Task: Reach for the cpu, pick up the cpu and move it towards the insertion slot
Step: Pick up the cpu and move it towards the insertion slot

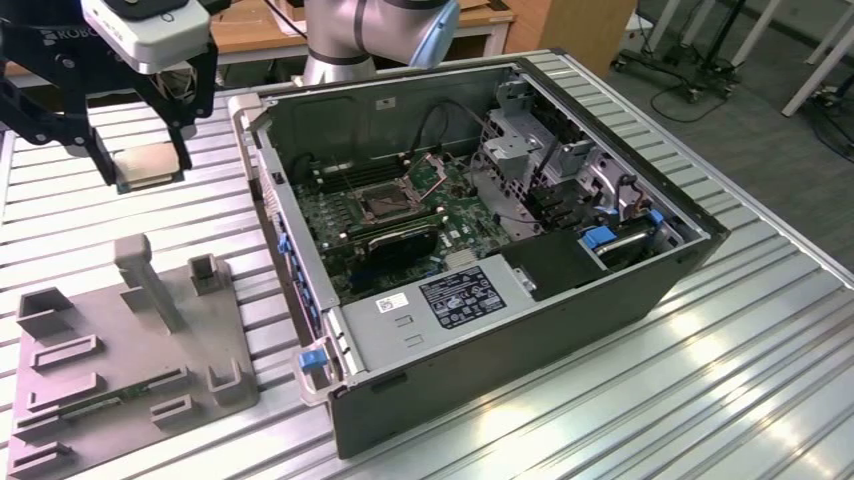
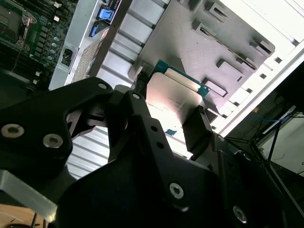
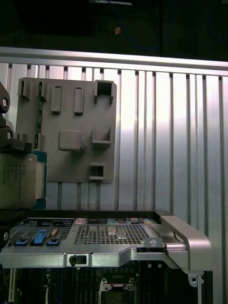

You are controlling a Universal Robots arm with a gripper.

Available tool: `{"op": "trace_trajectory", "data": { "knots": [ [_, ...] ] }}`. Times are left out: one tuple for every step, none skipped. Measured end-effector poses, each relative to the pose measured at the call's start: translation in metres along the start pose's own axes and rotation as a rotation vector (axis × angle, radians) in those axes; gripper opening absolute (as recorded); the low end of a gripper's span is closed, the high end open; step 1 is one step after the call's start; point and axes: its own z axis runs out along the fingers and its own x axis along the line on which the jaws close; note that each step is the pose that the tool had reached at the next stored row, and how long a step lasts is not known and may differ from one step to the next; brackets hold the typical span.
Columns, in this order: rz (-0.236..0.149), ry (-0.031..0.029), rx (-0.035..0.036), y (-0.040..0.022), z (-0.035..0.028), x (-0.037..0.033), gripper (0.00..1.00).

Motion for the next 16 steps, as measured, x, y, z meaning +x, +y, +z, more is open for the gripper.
{"op": "trace_trajectory", "data": {
  "knots": [
    [0.000,0.0000,0.0000,0.0000,0.0000,0.0000,0.55],
    [0.000,0.0001,0.0000,0.0000,0.0000,0.0000,0.55],
    [0.000,0.0001,0.0001,0.0000,0.0000,-0.0001,0.55],
    [0.000,0.0000,0.0000,0.0000,0.0000,-0.0001,0.55],
    [0.000,0.0000,0.0000,0.0000,0.0000,-0.0001,0.55],
    [0.000,0.0000,0.0000,0.0000,0.0000,-0.0001,0.55],
    [0.000,0.0000,0.0000,0.0000,0.0000,-0.0004,0.55],
    [0.000,0.0000,0.0000,0.0000,0.0000,-0.0010,0.55],
    [0.000,0.0000,0.0000,0.0000,0.0000,-0.0016,0.55],
    [0.000,0.0001,0.0000,0.0000,0.0000,-0.0025,0.55],
    [0.000,0.0000,0.0000,-0.0001,0.0000,-0.0037,0.55],
    [0.000,0.0000,0.0000,-0.0001,0.0000,-0.0052,0.55],
    [0.000,0.0001,0.0001,-0.0001,0.0000,-0.0067,0.55],
    [0.000,0.0000,-0.0001,-0.0002,0.0001,-0.0082,0.55],
    [0.000,0.0000,0.0000,-0.0002,0.0001,-0.0098,0.55],
    [0.000,0.0000,0.0000,-0.0002,0.0001,-0.0116,0.55]
  ]
}}
